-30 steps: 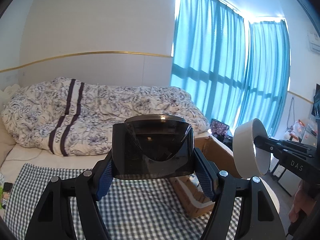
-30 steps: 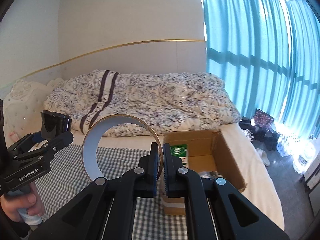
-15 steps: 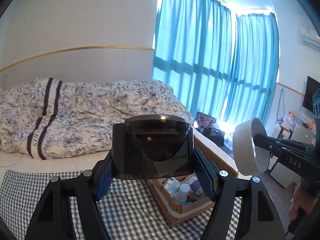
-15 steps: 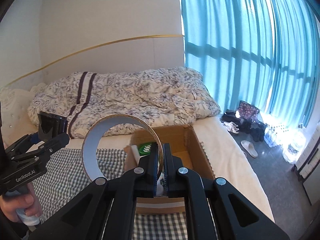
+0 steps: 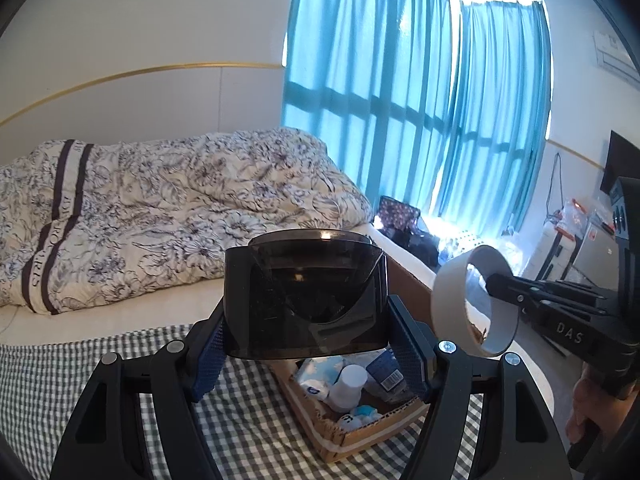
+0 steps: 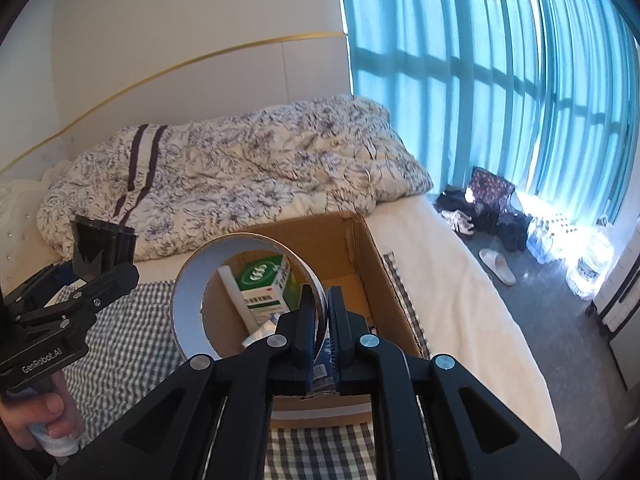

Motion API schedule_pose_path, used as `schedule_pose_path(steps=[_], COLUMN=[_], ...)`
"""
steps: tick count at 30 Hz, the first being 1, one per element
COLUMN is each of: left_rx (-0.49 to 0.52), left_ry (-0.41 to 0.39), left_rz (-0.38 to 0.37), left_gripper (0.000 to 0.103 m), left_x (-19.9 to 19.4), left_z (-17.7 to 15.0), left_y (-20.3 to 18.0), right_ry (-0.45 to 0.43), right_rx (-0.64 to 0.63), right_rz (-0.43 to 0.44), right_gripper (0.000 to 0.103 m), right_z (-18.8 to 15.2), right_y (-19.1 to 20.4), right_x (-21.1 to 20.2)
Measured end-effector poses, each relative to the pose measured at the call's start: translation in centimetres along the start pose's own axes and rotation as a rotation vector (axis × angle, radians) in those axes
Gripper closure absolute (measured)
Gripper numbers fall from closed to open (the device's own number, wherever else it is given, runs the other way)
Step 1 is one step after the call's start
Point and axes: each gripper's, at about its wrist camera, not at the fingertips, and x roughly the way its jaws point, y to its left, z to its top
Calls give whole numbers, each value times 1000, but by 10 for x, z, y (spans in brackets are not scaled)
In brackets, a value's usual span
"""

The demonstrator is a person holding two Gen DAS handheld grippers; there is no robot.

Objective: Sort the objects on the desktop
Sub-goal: 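Lift and carry the black case and tape roll over the cardboard box, then open both tools to drop the black case and tape roll into the box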

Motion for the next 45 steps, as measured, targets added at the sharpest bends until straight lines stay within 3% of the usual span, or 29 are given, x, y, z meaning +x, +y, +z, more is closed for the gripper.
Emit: schedule_pose_path(steps=[14, 26, 30, 32, 45], left_rx=[17, -8, -15, -26, -31], left_ry=[90, 151, 144, 131, 79], left_rz=[-36, -55, -47, -44, -18], left_gripper=[29, 29, 27, 27, 25], left_x=[79, 119, 119, 115, 73], left_z=[-12, -30, -30, -28, -14], left_y=[-15, -12, -10, -8, 2], right_ry=[94, 129, 126, 123, 64], right_rx=[1, -8, -11, -10, -22], right_rz=[-19, -45, -49, -53, -41], right_gripper=[96, 93, 81, 69, 67], right_z=[-15, -28, -28, -28, -17], right_y=[-27, -33, -32, -29, -8], right_x=[69, 101, 103, 102, 67])
